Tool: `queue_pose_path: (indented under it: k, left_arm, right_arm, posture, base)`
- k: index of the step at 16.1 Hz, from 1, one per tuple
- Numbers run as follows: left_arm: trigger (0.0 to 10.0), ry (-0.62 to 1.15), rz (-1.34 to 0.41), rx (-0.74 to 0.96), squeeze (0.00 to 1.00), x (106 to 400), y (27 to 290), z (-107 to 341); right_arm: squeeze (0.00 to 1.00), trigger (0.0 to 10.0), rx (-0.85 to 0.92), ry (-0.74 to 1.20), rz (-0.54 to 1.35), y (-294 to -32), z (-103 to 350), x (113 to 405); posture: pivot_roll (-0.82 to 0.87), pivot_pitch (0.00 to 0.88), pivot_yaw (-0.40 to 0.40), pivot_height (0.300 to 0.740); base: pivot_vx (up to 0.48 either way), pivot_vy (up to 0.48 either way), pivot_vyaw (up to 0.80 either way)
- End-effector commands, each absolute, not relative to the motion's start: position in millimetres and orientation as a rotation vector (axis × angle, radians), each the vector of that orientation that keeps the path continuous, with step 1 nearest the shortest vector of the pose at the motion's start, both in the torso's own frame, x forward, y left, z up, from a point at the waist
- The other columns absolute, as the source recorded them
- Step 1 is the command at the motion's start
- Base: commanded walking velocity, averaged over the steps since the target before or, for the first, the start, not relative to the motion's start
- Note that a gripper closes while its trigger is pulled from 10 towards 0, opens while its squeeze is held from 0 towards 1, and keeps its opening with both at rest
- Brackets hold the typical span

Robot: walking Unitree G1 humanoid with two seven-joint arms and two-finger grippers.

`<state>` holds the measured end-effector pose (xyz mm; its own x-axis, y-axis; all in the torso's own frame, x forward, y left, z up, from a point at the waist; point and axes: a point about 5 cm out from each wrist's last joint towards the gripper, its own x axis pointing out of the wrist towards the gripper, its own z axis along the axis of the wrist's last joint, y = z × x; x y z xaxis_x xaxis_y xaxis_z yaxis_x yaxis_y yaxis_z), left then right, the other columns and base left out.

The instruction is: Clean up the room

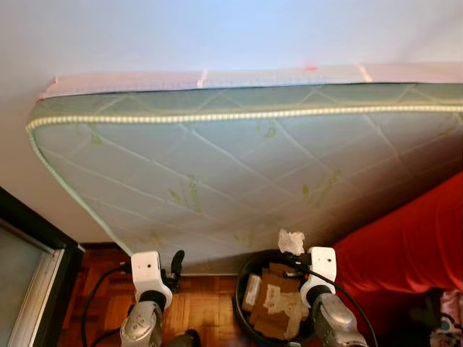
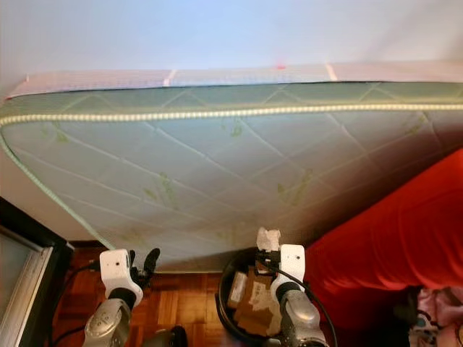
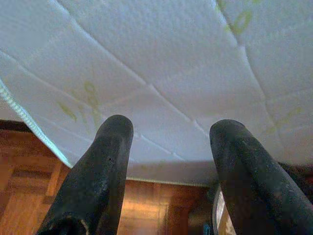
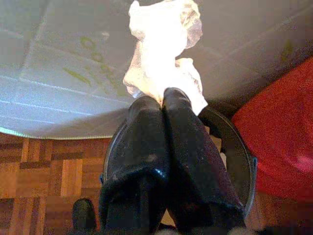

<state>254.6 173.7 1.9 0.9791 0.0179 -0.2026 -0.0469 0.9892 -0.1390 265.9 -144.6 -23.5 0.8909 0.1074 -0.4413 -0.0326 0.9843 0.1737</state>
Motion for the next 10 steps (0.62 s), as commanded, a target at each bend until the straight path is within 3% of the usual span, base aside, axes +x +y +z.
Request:
queue_pose_path:
  k: [1,5,8,10]
  left_arm:
    - [10.0,0.224,0.032,-0.143,0.0,249.0,172.4,-2.5]
    - [10.0,0.235,0.027,-0.139,0.0,245.3,172.8,-5.6]
    - [10.0,0.245,0.027,-0.139,0.0,243.4,173.3,-8.1]
    - [10.0,0.252,0.024,-0.139,0.0,242.1,172.3,-9.8]
  right_arm:
    - [0.0,10.0,0.156,0.506,0.078,-144.8,-28.8,261.0]
    - [0.0,10.0,0.129,0.557,0.079,-148.5,-30.0,263.5]
    - [0.0,10.0,0.152,0.528,0.087,-146.5,-26.7,266.5]
    - [0.0,10.0,0.149,0.537,0.079,-146.3,-27.1,266.6]
  posture:
    - [0.05,0.212,-0.004,0.692]
    - [0.06,0.225,-0.007,0.692]
    - [0.06,0.232,-0.007,0.658]
    - [0.07,0.236,-0.006,0.658]
  base:
    - [0.0,0.0,0.0]
    - [0.0,0.0,0.0]
    - [0.0,0.0,0.0]
    - [0.0,0.0,0.0]
